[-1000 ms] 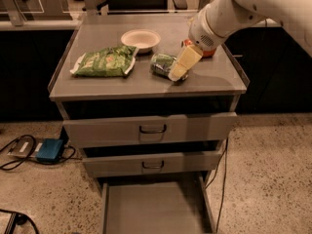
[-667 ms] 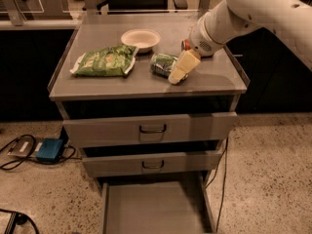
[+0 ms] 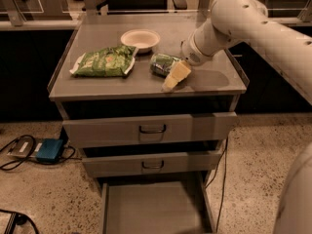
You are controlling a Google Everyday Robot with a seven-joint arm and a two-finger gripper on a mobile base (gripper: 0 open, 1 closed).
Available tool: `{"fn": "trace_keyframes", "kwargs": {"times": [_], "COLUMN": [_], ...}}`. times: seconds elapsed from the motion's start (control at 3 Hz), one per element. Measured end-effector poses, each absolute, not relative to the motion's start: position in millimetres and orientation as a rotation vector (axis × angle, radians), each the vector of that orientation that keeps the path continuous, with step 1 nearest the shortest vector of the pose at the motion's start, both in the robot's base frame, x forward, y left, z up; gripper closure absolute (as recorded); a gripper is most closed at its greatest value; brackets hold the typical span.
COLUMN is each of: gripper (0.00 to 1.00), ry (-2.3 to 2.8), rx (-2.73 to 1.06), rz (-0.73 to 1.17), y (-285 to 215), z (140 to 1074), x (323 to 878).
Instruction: Place green can into bottom drawer
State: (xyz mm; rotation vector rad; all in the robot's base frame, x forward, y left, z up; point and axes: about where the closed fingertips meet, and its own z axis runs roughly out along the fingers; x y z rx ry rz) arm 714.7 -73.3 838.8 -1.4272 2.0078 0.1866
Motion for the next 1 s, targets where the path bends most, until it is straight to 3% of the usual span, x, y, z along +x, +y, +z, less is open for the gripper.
{"fn": "trace_keyframes", "kwargs": {"times": [0.33, 1.0], "gripper": [0.00, 0.50], "ry": [2.029, 2.030], "rx": [-1.429, -1.430], "rz": [0.221, 0.222], "y": [-62.4, -62.2], "z": [822.3, 821.8], "x": [720.8, 720.8]}}
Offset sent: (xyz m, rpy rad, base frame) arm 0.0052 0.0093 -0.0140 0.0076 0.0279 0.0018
